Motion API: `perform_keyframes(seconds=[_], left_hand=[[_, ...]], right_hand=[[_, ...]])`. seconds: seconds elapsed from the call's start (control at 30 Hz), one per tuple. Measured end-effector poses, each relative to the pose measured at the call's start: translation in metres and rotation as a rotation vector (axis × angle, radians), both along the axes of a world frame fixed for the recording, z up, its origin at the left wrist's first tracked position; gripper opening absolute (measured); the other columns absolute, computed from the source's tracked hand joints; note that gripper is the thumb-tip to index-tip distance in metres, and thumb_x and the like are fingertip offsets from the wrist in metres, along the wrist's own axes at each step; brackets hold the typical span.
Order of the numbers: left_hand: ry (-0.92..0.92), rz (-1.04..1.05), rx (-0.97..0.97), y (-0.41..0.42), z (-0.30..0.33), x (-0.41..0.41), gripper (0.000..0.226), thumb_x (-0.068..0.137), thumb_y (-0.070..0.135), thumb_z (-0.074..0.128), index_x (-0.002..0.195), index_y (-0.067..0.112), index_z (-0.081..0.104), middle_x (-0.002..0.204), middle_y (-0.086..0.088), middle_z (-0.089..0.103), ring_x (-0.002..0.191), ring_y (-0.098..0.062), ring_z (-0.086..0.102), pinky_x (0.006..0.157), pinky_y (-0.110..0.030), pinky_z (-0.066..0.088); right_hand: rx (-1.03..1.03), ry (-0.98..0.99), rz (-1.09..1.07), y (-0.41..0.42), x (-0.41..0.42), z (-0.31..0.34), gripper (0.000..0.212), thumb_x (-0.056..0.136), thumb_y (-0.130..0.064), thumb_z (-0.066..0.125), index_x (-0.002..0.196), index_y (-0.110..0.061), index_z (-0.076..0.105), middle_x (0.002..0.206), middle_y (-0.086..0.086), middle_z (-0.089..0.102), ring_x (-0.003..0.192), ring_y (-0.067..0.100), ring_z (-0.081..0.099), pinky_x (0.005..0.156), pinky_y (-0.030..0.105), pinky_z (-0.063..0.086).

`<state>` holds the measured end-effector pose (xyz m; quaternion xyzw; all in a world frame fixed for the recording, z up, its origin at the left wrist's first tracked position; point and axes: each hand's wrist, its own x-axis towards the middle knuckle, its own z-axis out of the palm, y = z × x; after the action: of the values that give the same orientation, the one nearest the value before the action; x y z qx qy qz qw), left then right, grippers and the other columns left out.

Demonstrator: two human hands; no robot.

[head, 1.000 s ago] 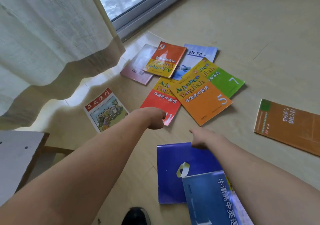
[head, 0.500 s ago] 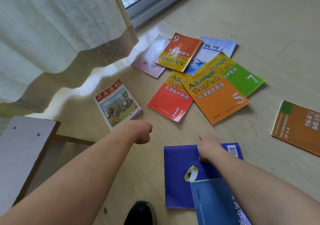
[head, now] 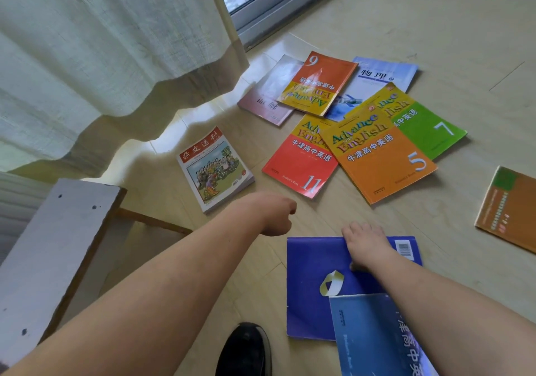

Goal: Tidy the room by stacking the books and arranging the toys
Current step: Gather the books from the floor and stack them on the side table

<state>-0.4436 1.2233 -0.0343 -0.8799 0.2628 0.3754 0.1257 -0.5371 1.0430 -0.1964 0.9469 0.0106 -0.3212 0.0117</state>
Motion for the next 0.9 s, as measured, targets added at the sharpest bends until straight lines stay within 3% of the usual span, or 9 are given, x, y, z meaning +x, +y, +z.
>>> perform_keyframes(seconds=[0.1, 0.2, 0.3, 0.43, 0.57, 0.63, 0.7, 0.8, 0.9], left_hand=[[0.012, 0.026, 0.030, 0.017, -0.005, -0.003, 0.046, 0.100, 0.025, 0.046, 0.146, 0.026, 0.043, 0.142, -0.001, 0.054, 0.124, -0.026, 0.053, 0.098, -0.039, 0.049], [0.027, 0.042, 0.118, 0.040, -0.004, -0.004, 0.045, 0.101, 0.023, 0.045, 0.145, 0.024, 0.045, 0.141, -0.003, 0.054, 0.125, -0.026, 0.053, 0.100, -0.039, 0.048], [0.023, 0.057, 0.245, 0.057, 0.002, 0.000, 0.043, 0.101, 0.018, 0.044, 0.143, 0.019, 0.049, 0.138, -0.007, 0.056, 0.122, -0.028, 0.055, 0.098, -0.037, 0.049], [0.001, 0.045, 0.340, 0.044, 0.020, 0.019, 0.043, 0.101, 0.024, 0.046, 0.143, 0.018, 0.050, 0.139, -0.008, 0.055, 0.125, -0.028, 0.054, 0.105, -0.041, 0.046], [-0.195, 0.115, 0.139, -0.004, 0.073, 0.066, 0.040, 0.100, 0.028, 0.048, 0.138, 0.019, 0.056, 0.139, -0.005, 0.056, 0.124, -0.026, 0.054, 0.103, -0.036, 0.044], [-0.305, 0.106, 0.085, -0.028, 0.099, 0.080, 0.039, 0.099, 0.025, 0.046, 0.135, 0.014, 0.059, 0.135, -0.007, 0.058, 0.120, -0.027, 0.056, 0.100, -0.036, 0.047], [-0.332, 0.071, 0.100, -0.055, 0.113, 0.085, 0.037, 0.099, 0.023, 0.046, 0.129, 0.007, 0.062, 0.129, -0.012, 0.061, 0.117, -0.031, 0.059, 0.096, -0.037, 0.048], [-0.338, 0.007, 0.062, -0.100, 0.113, 0.097, 0.036, 0.099, 0.026, 0.050, 0.124, 0.005, 0.065, 0.129, -0.013, 0.063, 0.115, -0.030, 0.061, 0.097, -0.037, 0.050], [-0.333, -0.027, -0.070, -0.142, 0.104, 0.110, 0.035, 0.100, 0.022, 0.048, 0.127, 0.006, 0.064, 0.131, -0.012, 0.063, 0.109, -0.027, 0.060, 0.091, -0.034, 0.048]], right_hand=[[0.001, 0.133, -0.030, 0.001, 0.009, 0.001, 0.060, 0.078, -0.040, 0.069, 0.130, -0.020, 0.045, 0.129, 0.002, 0.052, 0.119, 0.023, 0.049, 0.098, 0.037, 0.041], [0.040, 0.333, -0.023, 0.004, 0.022, 0.011, 0.043, 0.083, -0.039, 0.064, 0.123, -0.023, 0.059, 0.118, 0.001, 0.064, 0.103, 0.021, 0.059, 0.087, 0.034, 0.046], [0.119, 0.364, -0.070, 0.004, 0.032, 0.031, 0.037, 0.085, -0.027, 0.062, 0.122, -0.021, 0.062, 0.114, 0.003, 0.066, 0.098, 0.020, 0.061, 0.085, 0.033, 0.053], [0.334, 0.175, -0.268, -0.010, 0.044, 0.070, 0.029, 0.084, -0.023, 0.057, 0.112, -0.020, 0.065, 0.100, 0.002, 0.066, 0.091, 0.022, 0.063, 0.078, 0.035, 0.054], [0.663, -0.057, -0.546, -0.044, 0.049, 0.120, 0.023, 0.085, -0.020, 0.061, 0.107, -0.019, 0.066, 0.102, 0.006, 0.069, 0.091, 0.026, 0.066, 0.083, 0.037, 0.056], [0.814, -0.215, -0.700, -0.058, 0.044, 0.143, 0.018, 0.086, -0.018, 0.061, 0.103, -0.016, 0.064, 0.100, 0.007, 0.068, 0.088, 0.026, 0.065, 0.077, 0.033, 0.053], [0.866, -0.360, -0.794, -0.072, 0.039, 0.167, 0.016, 0.087, -0.019, 0.058, 0.103, -0.018, 0.058, 0.101, 0.005, 0.066, 0.090, 0.027, 0.063, 0.076, 0.032, 0.051], [0.921, -0.501, -0.906, -0.089, 0.044, 0.192, 0.031, 0.088, -0.019, 0.054, 0.119, -0.015, 0.056, 0.113, 0.008, 0.064, 0.100, 0.030, 0.062, 0.087, 0.038, 0.052], [0.974, -0.605, -1.046, -0.097, 0.052, 0.198, 0.026, 0.090, -0.014, 0.052, 0.117, -0.015, 0.054, 0.107, 0.008, 0.063, 0.092, 0.031, 0.063, 0.080, 0.037, 0.054]])
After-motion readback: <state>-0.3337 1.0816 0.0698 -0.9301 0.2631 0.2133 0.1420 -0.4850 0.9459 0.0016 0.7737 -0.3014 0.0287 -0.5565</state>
